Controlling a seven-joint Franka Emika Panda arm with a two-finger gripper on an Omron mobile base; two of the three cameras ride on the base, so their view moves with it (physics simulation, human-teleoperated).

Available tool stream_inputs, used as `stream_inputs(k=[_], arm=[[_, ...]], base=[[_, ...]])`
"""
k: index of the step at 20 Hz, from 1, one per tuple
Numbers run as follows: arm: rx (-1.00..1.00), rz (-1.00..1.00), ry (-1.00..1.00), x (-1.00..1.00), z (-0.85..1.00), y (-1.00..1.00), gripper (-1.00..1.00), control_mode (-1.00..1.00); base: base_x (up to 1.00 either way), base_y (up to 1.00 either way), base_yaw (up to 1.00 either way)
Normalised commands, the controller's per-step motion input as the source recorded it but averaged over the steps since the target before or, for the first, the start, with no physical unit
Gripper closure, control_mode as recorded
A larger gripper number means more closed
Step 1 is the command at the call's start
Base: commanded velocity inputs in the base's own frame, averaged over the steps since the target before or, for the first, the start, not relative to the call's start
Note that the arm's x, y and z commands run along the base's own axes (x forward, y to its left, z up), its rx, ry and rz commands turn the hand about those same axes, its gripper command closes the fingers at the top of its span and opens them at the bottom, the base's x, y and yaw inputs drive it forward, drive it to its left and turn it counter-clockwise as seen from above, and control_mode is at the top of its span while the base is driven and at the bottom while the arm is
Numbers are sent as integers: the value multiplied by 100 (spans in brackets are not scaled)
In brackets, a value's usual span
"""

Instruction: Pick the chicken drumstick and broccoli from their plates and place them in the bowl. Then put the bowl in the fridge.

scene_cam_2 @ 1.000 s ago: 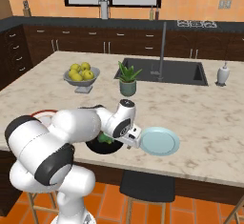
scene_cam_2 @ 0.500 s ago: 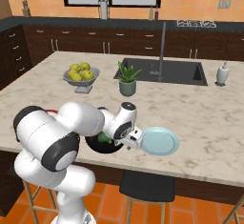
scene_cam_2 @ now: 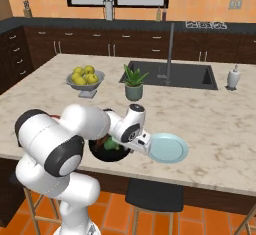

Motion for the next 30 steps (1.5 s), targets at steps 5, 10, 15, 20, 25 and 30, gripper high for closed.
stream_inputs(k=[5, 10, 15, 20, 25, 30], arm=[[0, 0, 14, -28, 52, 0, 100, -100], [0, 0, 3, -77, 72, 0, 100, -100], [0, 0, 0, -100, 74, 4, 100, -100], [1, -5, 1, -85, 48, 30, 100, -100], [7, -5, 1, -33, 13, 15, 100, -100], [0, 0, 0, 0, 0, 0, 100, -100]], base=[[0, 0, 0], [0, 0, 0], [0, 0, 0], [0, 0, 0], [0, 0, 0], [0, 0, 0]])
